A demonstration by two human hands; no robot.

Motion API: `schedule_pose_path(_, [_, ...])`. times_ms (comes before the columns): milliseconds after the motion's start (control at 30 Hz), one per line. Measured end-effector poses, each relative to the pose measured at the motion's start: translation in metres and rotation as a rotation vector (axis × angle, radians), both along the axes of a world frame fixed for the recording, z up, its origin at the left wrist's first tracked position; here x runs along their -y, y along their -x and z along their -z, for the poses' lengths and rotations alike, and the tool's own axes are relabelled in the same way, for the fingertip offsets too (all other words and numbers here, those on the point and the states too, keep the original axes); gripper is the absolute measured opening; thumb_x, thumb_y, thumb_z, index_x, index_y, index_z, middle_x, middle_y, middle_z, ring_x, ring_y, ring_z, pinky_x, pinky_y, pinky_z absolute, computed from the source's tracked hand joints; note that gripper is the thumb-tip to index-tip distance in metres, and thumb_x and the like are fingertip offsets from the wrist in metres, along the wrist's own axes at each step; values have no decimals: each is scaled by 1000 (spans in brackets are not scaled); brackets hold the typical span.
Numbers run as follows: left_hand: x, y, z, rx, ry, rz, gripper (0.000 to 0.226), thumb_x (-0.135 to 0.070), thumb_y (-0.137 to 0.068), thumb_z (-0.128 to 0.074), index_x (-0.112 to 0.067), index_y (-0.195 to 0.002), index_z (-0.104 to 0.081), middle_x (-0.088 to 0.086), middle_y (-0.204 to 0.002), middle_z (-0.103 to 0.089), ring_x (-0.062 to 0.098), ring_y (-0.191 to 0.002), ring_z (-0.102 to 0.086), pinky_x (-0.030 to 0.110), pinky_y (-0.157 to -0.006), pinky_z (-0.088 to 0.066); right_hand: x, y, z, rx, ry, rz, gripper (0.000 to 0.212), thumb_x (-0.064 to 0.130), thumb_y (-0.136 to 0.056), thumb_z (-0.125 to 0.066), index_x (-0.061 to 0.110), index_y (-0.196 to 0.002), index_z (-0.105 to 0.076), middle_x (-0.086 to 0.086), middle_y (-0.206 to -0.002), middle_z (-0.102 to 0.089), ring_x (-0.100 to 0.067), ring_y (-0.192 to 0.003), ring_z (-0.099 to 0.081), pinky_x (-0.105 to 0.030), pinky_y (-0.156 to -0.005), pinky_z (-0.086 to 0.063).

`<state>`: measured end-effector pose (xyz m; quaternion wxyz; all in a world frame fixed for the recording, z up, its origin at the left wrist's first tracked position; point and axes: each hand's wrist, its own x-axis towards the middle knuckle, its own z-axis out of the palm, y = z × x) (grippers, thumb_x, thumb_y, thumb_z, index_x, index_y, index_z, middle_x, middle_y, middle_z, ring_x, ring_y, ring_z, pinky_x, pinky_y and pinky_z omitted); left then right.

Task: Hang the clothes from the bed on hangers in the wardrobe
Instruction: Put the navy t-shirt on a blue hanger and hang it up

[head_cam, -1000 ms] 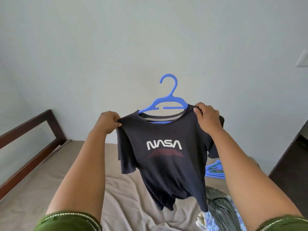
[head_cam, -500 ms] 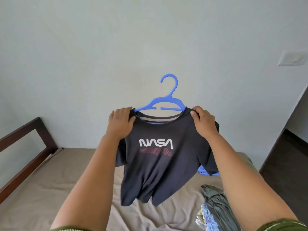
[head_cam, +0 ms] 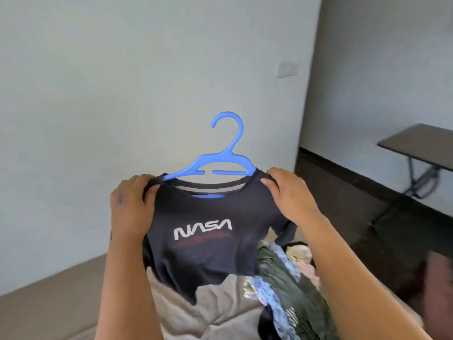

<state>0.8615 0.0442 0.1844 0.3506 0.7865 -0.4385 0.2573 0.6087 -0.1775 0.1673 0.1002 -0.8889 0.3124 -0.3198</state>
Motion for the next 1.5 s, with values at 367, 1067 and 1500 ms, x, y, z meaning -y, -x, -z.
schedule_pose_path(367, [87,173,-36,-33,-84,486,14,-15,-92,-60,-15,-104,-66,3,-97,-68,32,-95,-55,41,-84,-42,-46,247,-21,89,-29,394,32,43,-100,-40,17,-107,-57,3,-91,-60,-20,-87,-57,-33,-74,-43])
schedule_pose_path(1067, [17,736,-85,-48,-104,1414,9,-22,-87,-66,-30,-90,-65,-16,-79,-63,16,-75,-56,31,-72,-39,-366,783,-22,269,213,1214,22,33,-99,-46,16,-91,-56,2,-81,-57,-19,-78,-54,-28,-74,-41])
schedule_pose_path(1500, [107,1058,-60,24,-73,1623,7,-35,-95,-53,-30,-99,-53,-11,-83,-57,21,-76,-53,30,-63,-37,-354,1049,-23,113,308,1574,30,36,-98,-47,9,-91,-59,-2,-80,-53,-33,-77,-56,-37,-68,-41])
